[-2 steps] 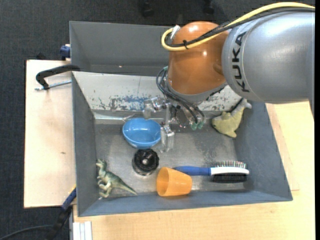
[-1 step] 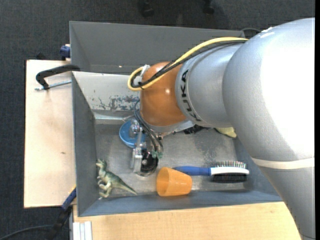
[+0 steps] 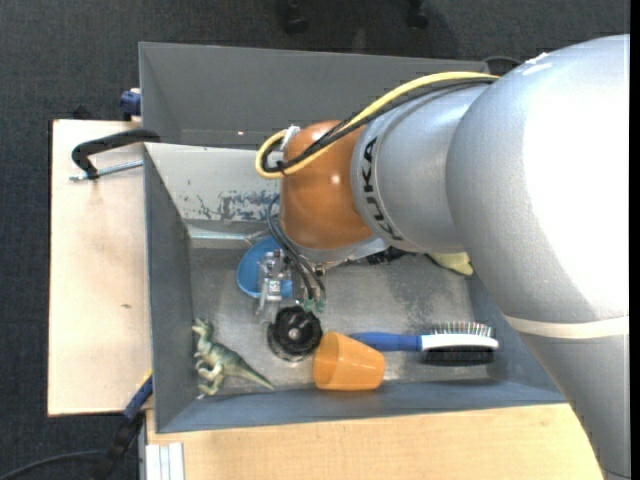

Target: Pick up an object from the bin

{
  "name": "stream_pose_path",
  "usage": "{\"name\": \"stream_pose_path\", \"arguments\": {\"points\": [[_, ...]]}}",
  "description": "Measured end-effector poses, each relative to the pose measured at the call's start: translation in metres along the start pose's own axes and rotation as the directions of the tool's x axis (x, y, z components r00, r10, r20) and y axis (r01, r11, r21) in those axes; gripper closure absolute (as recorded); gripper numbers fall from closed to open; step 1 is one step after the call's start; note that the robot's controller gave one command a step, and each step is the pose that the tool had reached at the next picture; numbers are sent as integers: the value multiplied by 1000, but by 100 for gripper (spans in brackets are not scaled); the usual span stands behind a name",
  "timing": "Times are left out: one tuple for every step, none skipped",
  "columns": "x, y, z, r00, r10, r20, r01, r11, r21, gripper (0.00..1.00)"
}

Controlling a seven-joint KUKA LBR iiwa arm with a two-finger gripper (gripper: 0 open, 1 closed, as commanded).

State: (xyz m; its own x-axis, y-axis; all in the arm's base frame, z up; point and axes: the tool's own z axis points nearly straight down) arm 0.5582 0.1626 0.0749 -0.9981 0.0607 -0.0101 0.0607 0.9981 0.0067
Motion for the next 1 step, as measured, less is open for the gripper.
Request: {"name": "stream_pose_path", "arguments": {"points": [[-14, -4, -109, 1000, -8, 4, 8, 1000, 1, 100]]}}
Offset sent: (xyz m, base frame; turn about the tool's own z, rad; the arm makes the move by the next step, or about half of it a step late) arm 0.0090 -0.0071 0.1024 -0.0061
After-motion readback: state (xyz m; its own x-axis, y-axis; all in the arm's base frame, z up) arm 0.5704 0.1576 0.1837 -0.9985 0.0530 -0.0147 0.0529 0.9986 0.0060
